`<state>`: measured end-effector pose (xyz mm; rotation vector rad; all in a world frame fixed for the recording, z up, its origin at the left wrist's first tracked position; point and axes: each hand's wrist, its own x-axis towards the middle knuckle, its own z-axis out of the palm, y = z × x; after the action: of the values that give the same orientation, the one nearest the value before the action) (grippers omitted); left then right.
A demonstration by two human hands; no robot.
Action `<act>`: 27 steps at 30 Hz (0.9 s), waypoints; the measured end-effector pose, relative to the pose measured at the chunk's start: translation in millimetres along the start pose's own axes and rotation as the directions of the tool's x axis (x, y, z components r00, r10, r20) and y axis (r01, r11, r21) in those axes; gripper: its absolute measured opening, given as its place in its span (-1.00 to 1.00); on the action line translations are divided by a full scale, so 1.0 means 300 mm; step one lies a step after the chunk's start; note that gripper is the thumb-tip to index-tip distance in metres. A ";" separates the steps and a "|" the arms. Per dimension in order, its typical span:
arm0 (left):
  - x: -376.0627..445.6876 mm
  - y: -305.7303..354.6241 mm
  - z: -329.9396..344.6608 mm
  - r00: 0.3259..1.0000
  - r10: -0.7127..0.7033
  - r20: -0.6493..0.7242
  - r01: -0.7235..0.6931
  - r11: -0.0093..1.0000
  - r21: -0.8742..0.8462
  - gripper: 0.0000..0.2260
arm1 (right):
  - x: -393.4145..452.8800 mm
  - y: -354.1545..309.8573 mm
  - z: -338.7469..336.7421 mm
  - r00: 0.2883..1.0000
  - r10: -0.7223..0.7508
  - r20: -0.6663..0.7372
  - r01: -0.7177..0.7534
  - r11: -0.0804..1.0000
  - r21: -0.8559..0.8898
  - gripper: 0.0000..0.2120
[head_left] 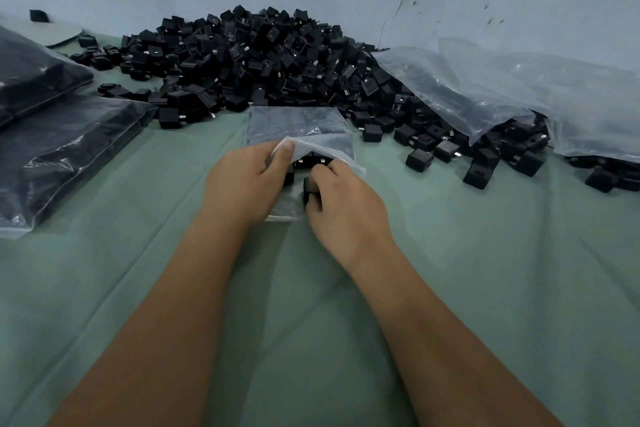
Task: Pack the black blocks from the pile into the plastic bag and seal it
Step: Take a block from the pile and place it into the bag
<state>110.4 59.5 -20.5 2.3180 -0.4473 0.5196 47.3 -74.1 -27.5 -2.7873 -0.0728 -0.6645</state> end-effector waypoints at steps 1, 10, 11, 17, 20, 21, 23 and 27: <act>0.001 -0.001 0.002 1.000 -0.011 0.000 0.011 1.000 -0.008 -0.55 | 0.001 0.000 0.000 1.000 0.007 0.013 -0.007 1.000 0.002 -0.93; -0.004 0.000 0.009 0.999 -0.035 -0.004 0.035 0.999 -0.022 -0.49 | 0.011 0.015 0.015 0.996 0.022 0.085 -0.028 0.997 0.067 -0.73; -0.003 0.001 0.011 0.999 -0.037 -0.006 0.037 0.999 -0.021 -0.49 | 0.010 0.015 0.018 0.996 0.020 0.089 -0.026 0.997 0.072 -0.72; -0.004 0.001 0.016 0.997 0.074 -0.029 -0.069 0.989 0.127 -0.70 | 0.012 0.032 0.037 0.984 -0.043 0.173 0.028 0.996 0.088 -0.50; -0.006 0.015 0.022 0.973 0.231 0.009 -0.225 0.940 0.254 -0.82 | 0.013 0.033 0.040 0.981 -0.080 0.178 0.055 0.988 0.141 -0.47; -0.008 0.020 0.025 0.969 0.243 0.042 -0.246 0.942 0.229 -0.74 | 0.013 0.034 0.040 0.980 -0.091 0.174 0.065 0.987 0.149 -0.47; -0.013 0.029 0.030 0.968 0.239 0.072 -0.248 0.951 0.185 -0.69 | 0.016 0.035 0.034 0.984 -0.114 0.136 0.095 0.986 0.135 -0.52; -0.016 0.031 0.035 0.979 0.194 0.067 -0.204 0.957 0.204 -0.75 | 0.015 0.024 -0.022 0.940 -0.125 -0.317 0.154 0.986 0.068 -0.73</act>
<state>104.6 46.5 -24.4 2.5059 -0.6833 0.6377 49.2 -83.0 -21.7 -2.5713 -0.2327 -1.1006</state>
